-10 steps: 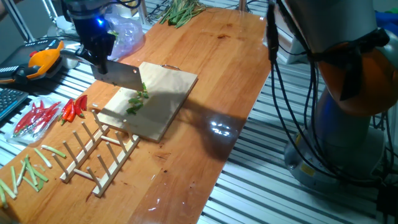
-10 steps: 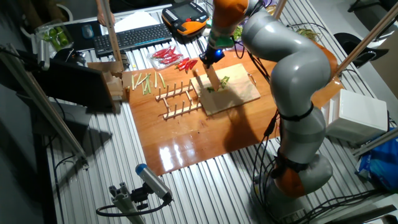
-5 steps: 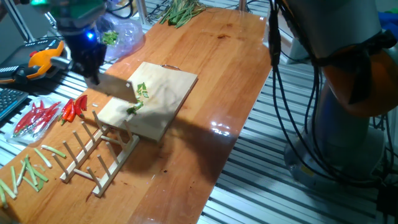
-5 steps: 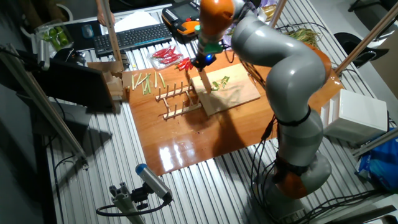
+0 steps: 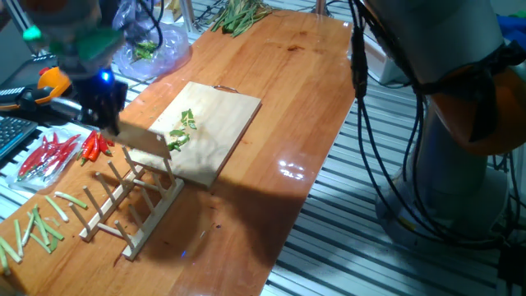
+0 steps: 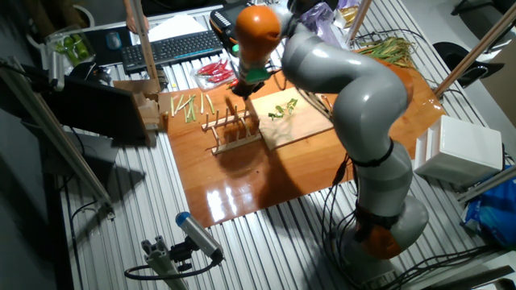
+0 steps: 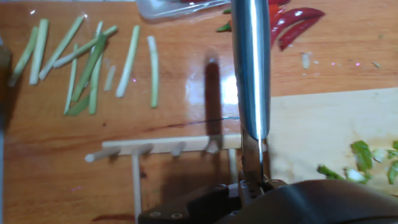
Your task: Chop the chili peppers
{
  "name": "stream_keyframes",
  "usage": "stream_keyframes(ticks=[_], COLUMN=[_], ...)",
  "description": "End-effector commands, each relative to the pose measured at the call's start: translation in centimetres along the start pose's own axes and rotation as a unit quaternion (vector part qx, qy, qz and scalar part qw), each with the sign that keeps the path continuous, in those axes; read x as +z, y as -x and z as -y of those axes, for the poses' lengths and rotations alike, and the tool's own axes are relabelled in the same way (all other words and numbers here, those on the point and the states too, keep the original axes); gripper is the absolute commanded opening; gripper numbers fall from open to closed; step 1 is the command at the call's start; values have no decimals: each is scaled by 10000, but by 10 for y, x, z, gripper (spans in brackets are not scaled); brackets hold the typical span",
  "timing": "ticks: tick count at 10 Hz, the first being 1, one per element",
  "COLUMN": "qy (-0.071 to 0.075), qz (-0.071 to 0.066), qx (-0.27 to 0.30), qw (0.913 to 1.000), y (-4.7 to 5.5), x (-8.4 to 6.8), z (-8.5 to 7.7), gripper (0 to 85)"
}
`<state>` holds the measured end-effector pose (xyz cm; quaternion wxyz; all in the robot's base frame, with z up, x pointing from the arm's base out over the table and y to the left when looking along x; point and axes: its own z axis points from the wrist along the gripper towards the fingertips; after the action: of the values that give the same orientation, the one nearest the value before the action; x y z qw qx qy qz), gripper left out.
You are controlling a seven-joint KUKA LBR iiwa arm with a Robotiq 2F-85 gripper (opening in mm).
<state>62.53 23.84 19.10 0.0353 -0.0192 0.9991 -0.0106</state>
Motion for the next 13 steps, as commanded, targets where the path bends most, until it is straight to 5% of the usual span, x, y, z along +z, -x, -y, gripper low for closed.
stream_keyframes(ticks=[1, 7, 10, 12, 13], qy=[39, 108, -177, -291, -241], qz=[9, 189, 223, 226, 120], qx=[-4, -65, -91, -102, -95], qw=[10000, 9997, 9996, 9993, 9996], y=[-1, 1, -3, -7, -8], x=[4, 46, 62, 73, 78], z=[-1, 12, 13, 11, 13], gripper=[0, 0, 0, 0, 0])
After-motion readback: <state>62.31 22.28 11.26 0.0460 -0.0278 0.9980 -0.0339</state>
